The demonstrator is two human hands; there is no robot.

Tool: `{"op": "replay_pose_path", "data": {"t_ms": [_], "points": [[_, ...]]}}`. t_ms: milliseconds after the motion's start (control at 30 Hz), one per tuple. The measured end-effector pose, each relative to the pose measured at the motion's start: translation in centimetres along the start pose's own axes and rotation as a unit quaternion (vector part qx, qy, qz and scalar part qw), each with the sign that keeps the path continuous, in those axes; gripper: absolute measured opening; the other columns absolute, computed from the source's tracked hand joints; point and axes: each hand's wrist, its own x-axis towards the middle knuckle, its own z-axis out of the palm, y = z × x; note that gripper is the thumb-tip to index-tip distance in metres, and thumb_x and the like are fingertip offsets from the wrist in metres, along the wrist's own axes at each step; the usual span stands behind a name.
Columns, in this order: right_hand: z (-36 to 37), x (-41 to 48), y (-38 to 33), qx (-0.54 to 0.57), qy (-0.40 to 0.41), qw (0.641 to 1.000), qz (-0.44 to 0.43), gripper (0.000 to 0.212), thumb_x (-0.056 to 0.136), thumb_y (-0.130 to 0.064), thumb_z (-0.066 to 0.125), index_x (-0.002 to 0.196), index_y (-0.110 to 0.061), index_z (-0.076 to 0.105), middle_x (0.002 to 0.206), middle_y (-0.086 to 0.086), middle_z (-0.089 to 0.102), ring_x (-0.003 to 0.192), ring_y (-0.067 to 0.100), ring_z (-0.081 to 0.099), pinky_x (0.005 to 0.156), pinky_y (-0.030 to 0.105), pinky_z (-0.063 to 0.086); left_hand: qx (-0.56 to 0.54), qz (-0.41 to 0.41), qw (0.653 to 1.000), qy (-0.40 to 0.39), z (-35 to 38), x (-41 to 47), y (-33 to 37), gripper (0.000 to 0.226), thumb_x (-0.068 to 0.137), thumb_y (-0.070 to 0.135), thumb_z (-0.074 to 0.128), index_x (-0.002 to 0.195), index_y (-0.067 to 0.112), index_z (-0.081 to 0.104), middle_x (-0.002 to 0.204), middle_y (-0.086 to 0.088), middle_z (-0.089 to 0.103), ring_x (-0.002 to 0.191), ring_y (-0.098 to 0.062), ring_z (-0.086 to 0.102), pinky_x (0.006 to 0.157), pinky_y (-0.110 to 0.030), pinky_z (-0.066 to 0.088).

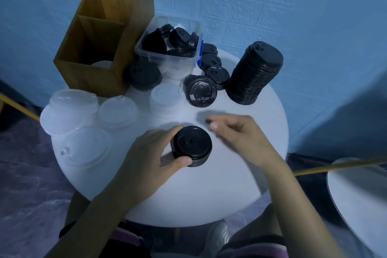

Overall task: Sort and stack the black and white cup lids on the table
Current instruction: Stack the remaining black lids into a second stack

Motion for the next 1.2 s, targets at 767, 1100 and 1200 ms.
{"op": "replay_pose_path", "data": {"t_ms": [767,1100,1200], "points": [[0.1,4.0,-0.7,0.157,0.17,0.972,0.041,0.019,0.096,-0.012,0.069,0.114,-0.005,0.069,0.076,0.006,0.056,0.064,0.015,0.057,0.055,0.019,0.048,-0.003,-0.006,1.0,0.016,0.1,0.0,0.1,0.064,0.079,0.065,0.061,0.139,0.045,0.049,0.121,0.028,0.062,0.116,0.003,0.05,0.099,-0.025,0.041],[1.4,-0.7,-1.0,0.02,0.015,0.998,0.056,0.016,0.099,-0.019,0.066,0.113,-0.023,0.071,0.073,-0.003,0.058,0.064,0.014,0.055,0.064,0.028,0.05,-0.012,-0.023,1.0,0.0,0.0,0.3,0.3,0.075,0.072,0.071,0.058,0.139,0.037,0.057,0.118,0.019,0.067,0.113,0.001,0.051,0.093,-0.018,0.041],[2.4,-1.6,-0.6,-0.087,0.029,0.996,-0.022,0.026,0.1,-0.024,0.064,0.121,-0.038,0.071,0.1,-0.017,0.063,0.084,0.007,0.063,0.078,0.028,0.053,-0.014,-0.022,1.0,-0.005,-0.2,0.3,0.5,0.072,0.072,0.069,0.061,0.138,0.039,0.057,0.116,0.02,0.065,0.112,0.005,0.048,0.09,-0.003,0.031]]}}
